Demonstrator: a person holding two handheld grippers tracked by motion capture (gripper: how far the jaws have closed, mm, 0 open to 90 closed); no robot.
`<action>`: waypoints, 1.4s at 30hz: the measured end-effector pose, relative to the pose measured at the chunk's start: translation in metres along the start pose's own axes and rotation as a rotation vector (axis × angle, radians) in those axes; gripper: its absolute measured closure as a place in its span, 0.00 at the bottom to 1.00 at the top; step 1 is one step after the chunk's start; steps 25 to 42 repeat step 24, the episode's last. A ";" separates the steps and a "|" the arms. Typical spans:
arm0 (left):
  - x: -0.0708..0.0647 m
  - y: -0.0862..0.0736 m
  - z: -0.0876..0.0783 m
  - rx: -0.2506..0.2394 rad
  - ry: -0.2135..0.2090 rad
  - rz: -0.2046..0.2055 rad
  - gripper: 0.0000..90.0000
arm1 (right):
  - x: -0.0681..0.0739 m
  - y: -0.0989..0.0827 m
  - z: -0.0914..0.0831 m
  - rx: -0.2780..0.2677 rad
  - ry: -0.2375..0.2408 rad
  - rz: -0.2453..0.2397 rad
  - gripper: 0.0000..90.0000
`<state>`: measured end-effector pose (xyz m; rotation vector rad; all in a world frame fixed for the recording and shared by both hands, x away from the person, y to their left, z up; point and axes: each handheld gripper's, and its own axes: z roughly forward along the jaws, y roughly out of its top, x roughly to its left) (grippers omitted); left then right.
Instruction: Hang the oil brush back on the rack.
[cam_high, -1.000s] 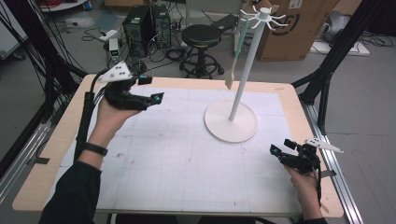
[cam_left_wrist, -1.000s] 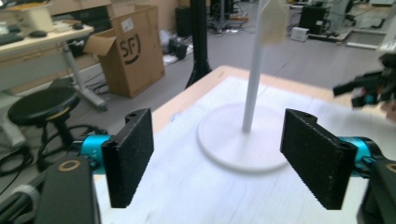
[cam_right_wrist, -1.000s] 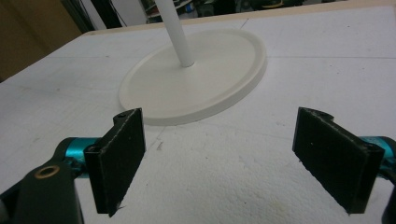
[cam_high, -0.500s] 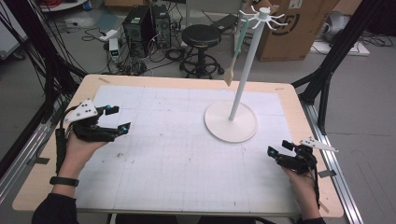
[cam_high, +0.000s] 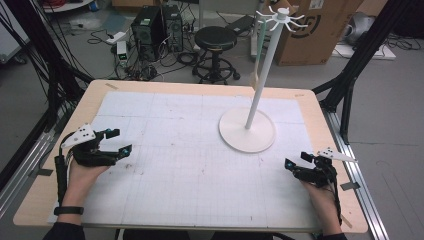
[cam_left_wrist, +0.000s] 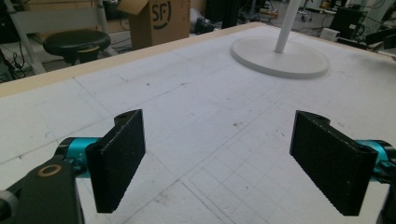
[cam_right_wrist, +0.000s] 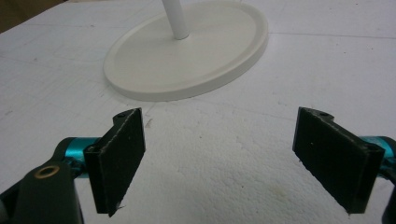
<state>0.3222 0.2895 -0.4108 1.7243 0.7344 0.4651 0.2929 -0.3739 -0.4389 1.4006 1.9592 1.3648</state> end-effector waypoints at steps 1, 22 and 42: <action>-0.001 -0.003 0.000 -0.010 0.004 -0.001 0.21 | 0.000 0.000 0.000 -0.001 0.001 0.002 0.18; -0.006 -0.032 0.009 0.052 0.005 -0.031 0.21 | -0.001 -0.001 0.001 0.005 -0.006 -0.011 0.18; -0.006 -0.032 0.010 0.045 0.003 -0.034 0.21 | -0.001 -0.001 0.001 0.004 -0.009 -0.007 0.18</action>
